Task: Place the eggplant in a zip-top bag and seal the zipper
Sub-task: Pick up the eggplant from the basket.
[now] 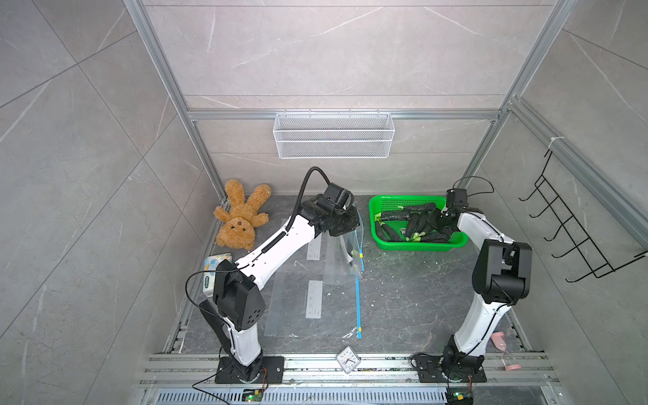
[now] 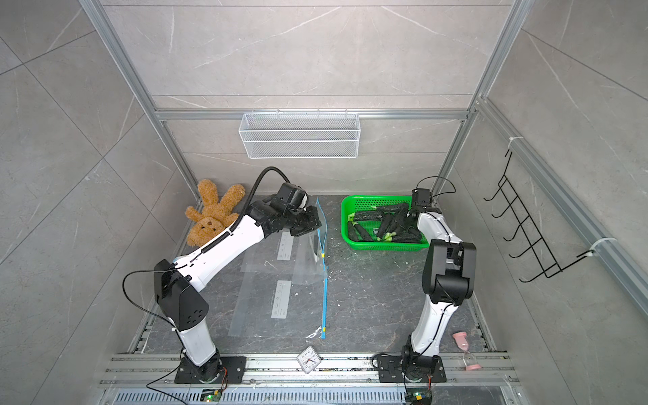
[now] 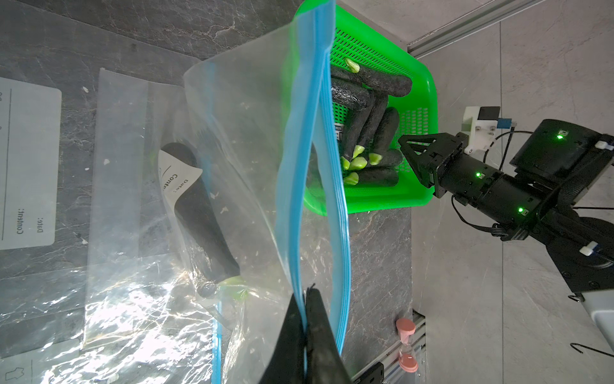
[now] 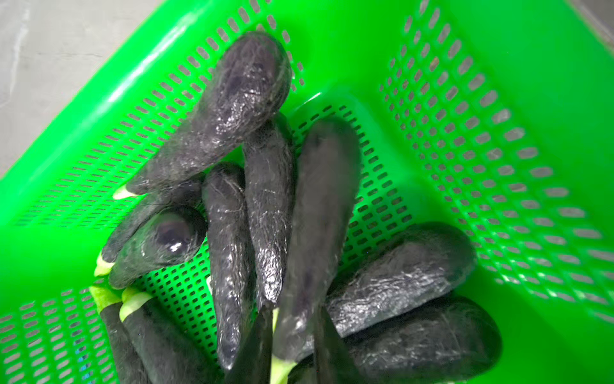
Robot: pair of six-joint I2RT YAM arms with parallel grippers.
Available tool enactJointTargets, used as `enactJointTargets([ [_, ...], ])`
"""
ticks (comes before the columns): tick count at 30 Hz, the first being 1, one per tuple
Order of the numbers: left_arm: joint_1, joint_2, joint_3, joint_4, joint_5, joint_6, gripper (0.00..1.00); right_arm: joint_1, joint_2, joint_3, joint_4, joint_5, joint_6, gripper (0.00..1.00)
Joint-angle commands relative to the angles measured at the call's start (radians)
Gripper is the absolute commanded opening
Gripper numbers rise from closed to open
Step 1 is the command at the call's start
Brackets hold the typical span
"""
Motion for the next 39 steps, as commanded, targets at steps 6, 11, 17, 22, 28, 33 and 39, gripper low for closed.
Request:
enactJointTargets([
  [6, 0.008, -0.050, -0.031, 0.044, 0.015, -0.002, 0.00, -0.001, -0.049, -0.060, 0.025, -0.012, -0.021, 0.29],
  [11, 0.006, -0.050, -0.038, 0.049, 0.013, -0.003, 0.00, -0.013, 0.017, -0.008, -0.016, 0.012, 0.009, 0.50],
  [17, 0.007, -0.041, -0.030, 0.048, 0.013, 0.000, 0.00, -0.026, 0.113, 0.086, -0.041, 0.021, 0.023, 0.55],
  [22, 0.014, -0.034, -0.021, 0.047, 0.019, 0.002, 0.00, -0.028, 0.180, 0.149, -0.061, 0.044, 0.023, 0.54],
  [28, 0.020, -0.031, -0.022, 0.052, 0.024, 0.002, 0.00, -0.028, 0.244, 0.210, -0.076, 0.058, 0.026, 0.54],
  [33, 0.024, -0.028, -0.023, 0.053, 0.028, 0.001, 0.00, -0.028, 0.294, 0.250, -0.091, 0.081, 0.025, 0.52],
  [39, 0.027, -0.027, -0.019, 0.054, 0.031, 0.002, 0.00, -0.028, 0.333, 0.258, -0.084, 0.087, 0.027, 0.48],
])
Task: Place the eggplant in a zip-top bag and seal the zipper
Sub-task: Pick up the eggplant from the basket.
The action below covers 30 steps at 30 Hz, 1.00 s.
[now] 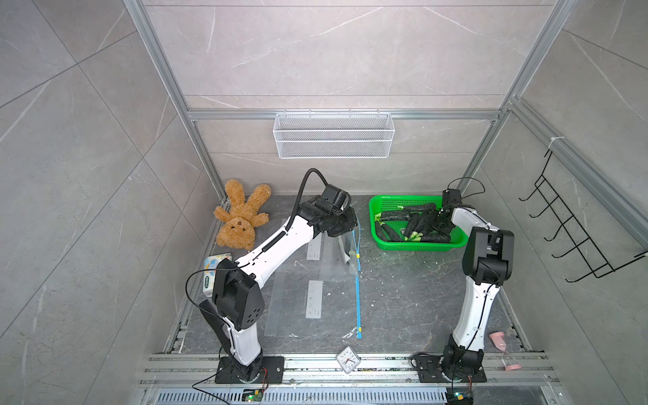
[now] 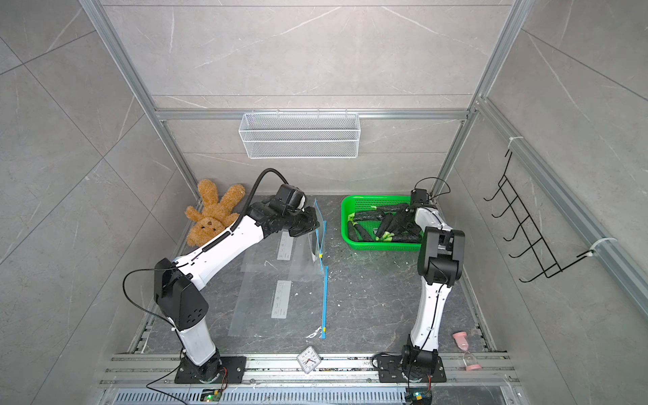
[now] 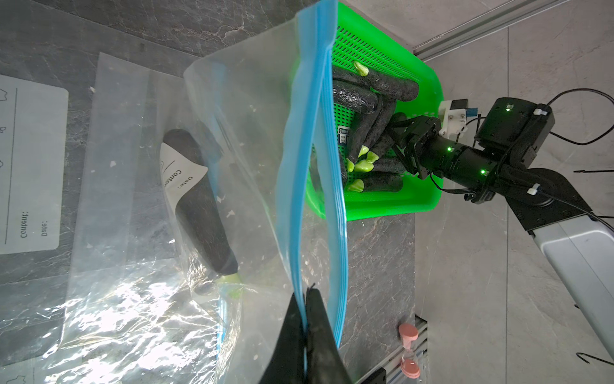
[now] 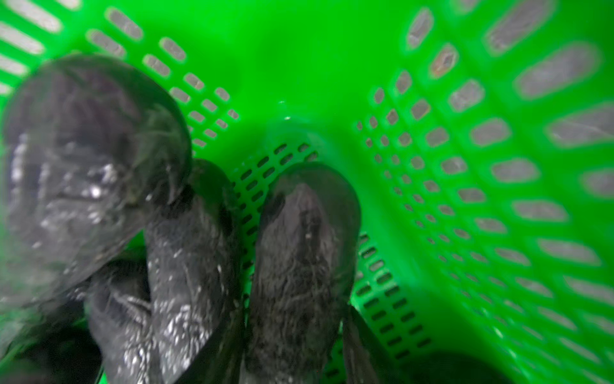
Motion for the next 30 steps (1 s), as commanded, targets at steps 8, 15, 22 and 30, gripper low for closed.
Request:
enactJointTargets([
  [8, 0.008, -0.015, 0.029, 0.018, 0.024, 0.002, 0.00, -0.001, -0.077, -0.099, 0.060, 0.026, -0.002, 0.26],
  [15, 0.009, -0.022, 0.032, 0.009, 0.022, 0.004, 0.00, 0.000, -0.242, -0.162, 0.089, 0.013, -0.020, 0.19],
  [22, 0.008, -0.034, 0.024, 0.008, 0.015, 0.004, 0.00, 0.000, -0.376, -0.240, 0.106, -0.023, -0.033, 0.18],
  [30, 0.009, -0.038, 0.035, -0.001, 0.014, 0.013, 0.00, 0.056, -0.666, -0.400, 0.136, -0.121, -0.087, 0.15],
])
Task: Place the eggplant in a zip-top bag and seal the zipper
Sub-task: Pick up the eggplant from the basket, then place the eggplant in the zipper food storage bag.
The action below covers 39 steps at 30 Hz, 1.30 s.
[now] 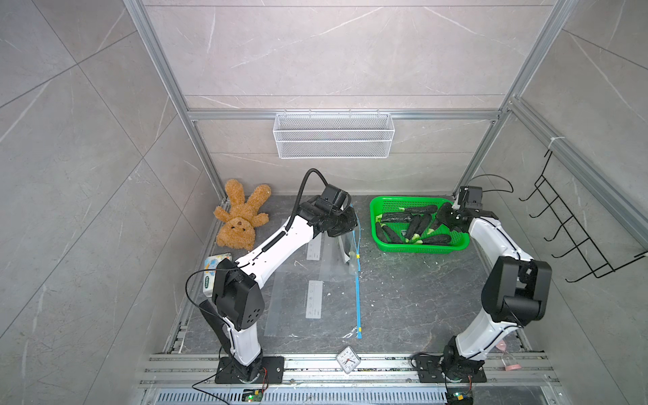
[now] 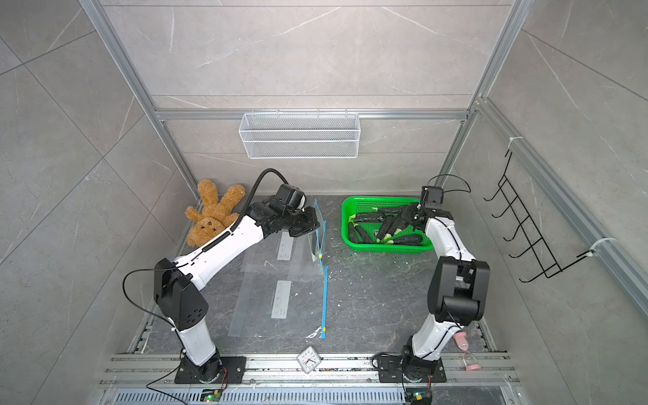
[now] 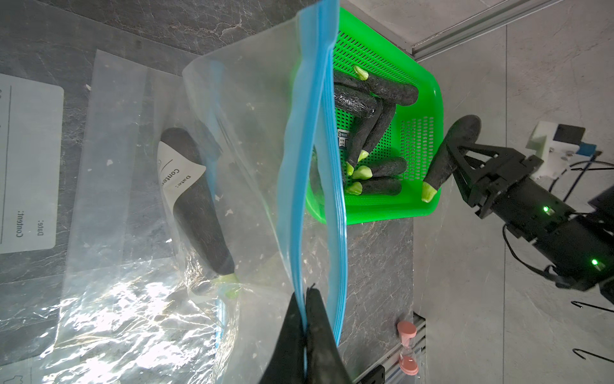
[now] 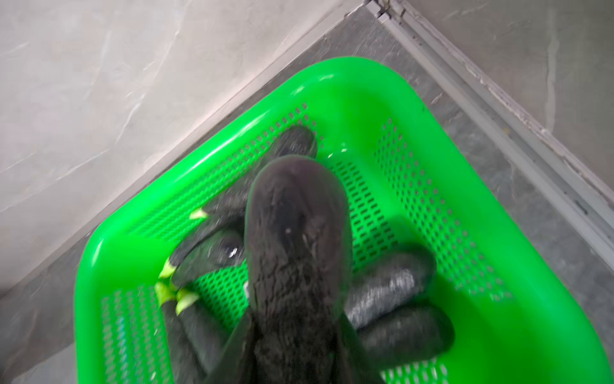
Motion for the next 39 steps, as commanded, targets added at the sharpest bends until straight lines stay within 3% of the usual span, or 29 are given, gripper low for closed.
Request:
enactJointTargets([
  [1, 0.010, -0.039, 0.037, -0.002, 0.008, 0.014, 0.00, 0.050, -0.156, -0.038, 0.001, -0.052, -0.058, 0.14],
  [8, 0.010, -0.040, 0.045, -0.013, 0.004, 0.019, 0.00, 0.150, -0.394, -0.169, 0.072, -0.187, -0.074, 0.14],
  [14, 0.012, -0.027, 0.065, -0.011, 0.020, 0.011, 0.00, 0.306, -0.459, -0.172, 0.166, -0.199, -0.057, 0.14],
  [30, 0.011, -0.011, 0.105, -0.017, 0.054, -0.002, 0.00, 0.608, -0.353, -0.179, 0.432, -0.031, 0.039, 0.13],
  [39, 0.012, -0.017, 0.105, -0.025, 0.055, -0.004, 0.00, 0.662, -0.227, -0.099, 0.471, 0.040, 0.029, 0.13],
])
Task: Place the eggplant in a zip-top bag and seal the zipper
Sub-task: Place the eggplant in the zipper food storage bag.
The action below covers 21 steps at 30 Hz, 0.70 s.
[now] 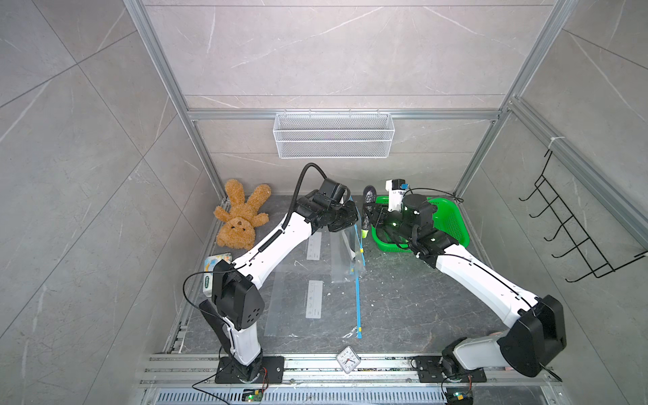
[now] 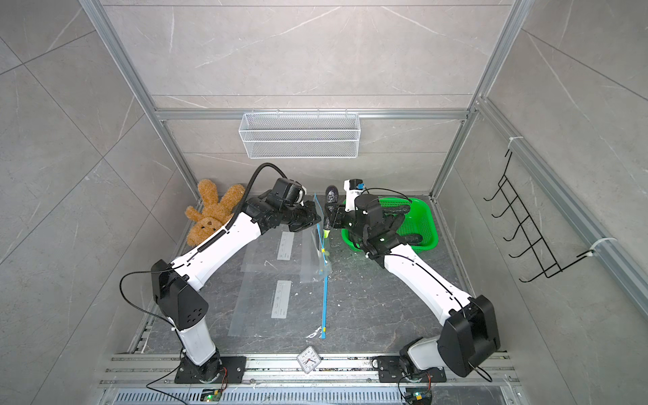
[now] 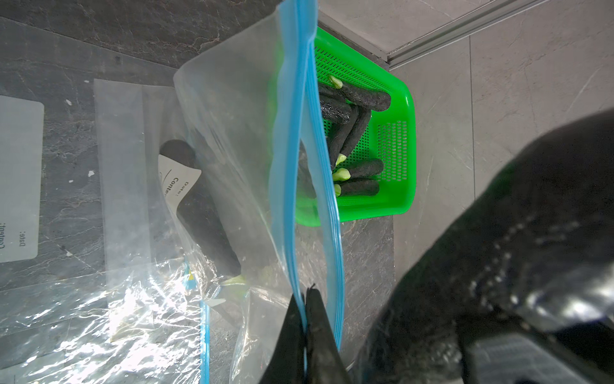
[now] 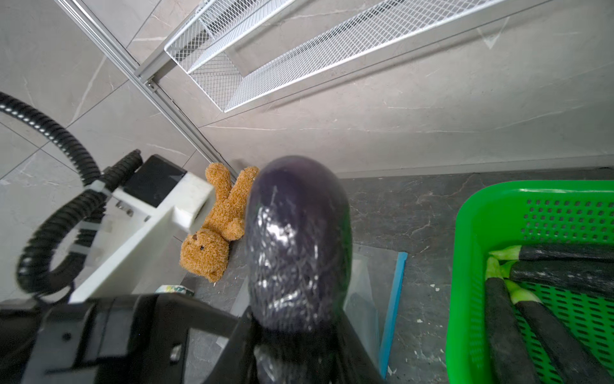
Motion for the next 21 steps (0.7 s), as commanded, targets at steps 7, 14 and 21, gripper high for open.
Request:
enactJointTargets([
  [7, 0.005, -0.019, 0.023, 0.001, 0.023, -0.006, 0.00, 0.012, 0.061, 0.093, 0.047, 0.080, -0.003, 0.12],
  [14, 0.005, -0.034, 0.019, 0.007, 0.021, -0.013, 0.00, 0.032, 0.110, 0.110, 0.039, 0.136, -0.022, 0.12],
  [21, 0.005, -0.048, 0.021, 0.002, 0.004, -0.011, 0.00, 0.079, 0.128, 0.101, 0.020, 0.267, -0.086, 0.12],
])
